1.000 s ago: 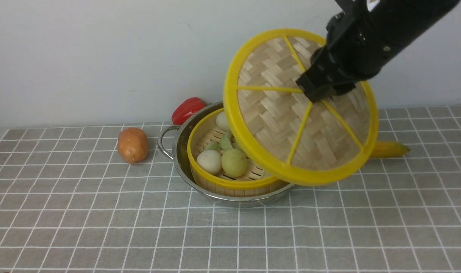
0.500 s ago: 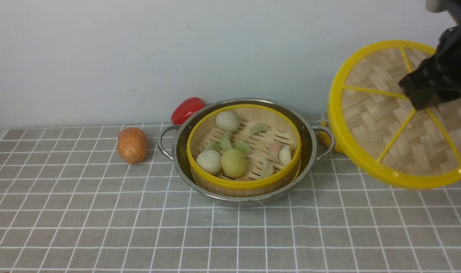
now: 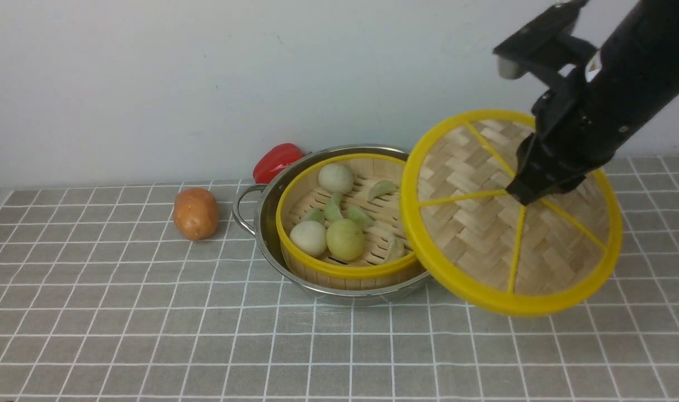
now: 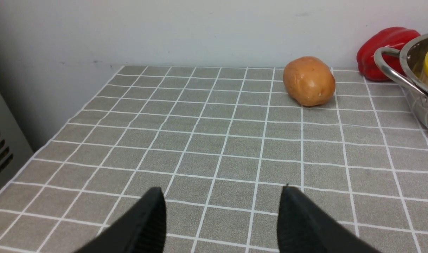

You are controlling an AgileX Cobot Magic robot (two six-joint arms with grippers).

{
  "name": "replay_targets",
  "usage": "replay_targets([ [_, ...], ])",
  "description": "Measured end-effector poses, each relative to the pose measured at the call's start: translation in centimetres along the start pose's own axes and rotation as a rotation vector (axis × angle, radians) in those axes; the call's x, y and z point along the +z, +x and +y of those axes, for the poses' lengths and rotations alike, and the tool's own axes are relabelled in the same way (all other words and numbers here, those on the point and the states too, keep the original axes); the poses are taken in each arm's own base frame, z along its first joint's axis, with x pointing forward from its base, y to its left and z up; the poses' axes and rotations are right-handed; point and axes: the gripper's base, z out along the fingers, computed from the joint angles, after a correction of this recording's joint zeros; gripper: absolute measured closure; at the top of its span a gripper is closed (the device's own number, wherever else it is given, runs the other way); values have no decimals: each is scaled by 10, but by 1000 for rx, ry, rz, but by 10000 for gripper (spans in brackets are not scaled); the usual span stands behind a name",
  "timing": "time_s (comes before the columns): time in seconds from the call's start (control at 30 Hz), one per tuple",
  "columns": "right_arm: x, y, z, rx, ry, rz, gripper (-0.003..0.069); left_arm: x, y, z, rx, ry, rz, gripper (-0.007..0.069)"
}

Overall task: Place the steamer in the pot on the grey tablecloth, and put the lid on the steamer.
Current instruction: 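Place the bamboo steamer lid onto the steamer basket in the pot with the right gripper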

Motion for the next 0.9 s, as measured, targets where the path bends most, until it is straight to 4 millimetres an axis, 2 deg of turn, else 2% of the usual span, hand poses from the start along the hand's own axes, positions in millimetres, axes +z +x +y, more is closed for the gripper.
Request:
replay_targets([
  [0.03, -1, -2, 0, -10, 8, -5, 512, 0, 0, 0, 0, 0, 0, 224],
  [0.07, -1, -14, 6, -57, 27, -22, 512, 0, 0, 0, 0, 0, 0, 224],
  [0.2, 6, -38, 10, -156, 75, -44, 512, 0, 0, 0, 0, 0, 0, 224],
  [0.47, 29, -66, 5, -393, 136, -35, 512, 0, 0, 0, 0, 0, 0, 224],
  [0.67, 20, -80, 12, -467, 146, -86, 512, 0, 0, 0, 0, 0, 0, 224],
  [0.73, 13, -86, 23, -492, 120, -128, 512, 0, 0, 0, 0, 0, 0, 224],
  [0.9, 14, -90, 37, -522, 62, -158, 512, 0, 0, 0, 0, 0, 0, 224],
])
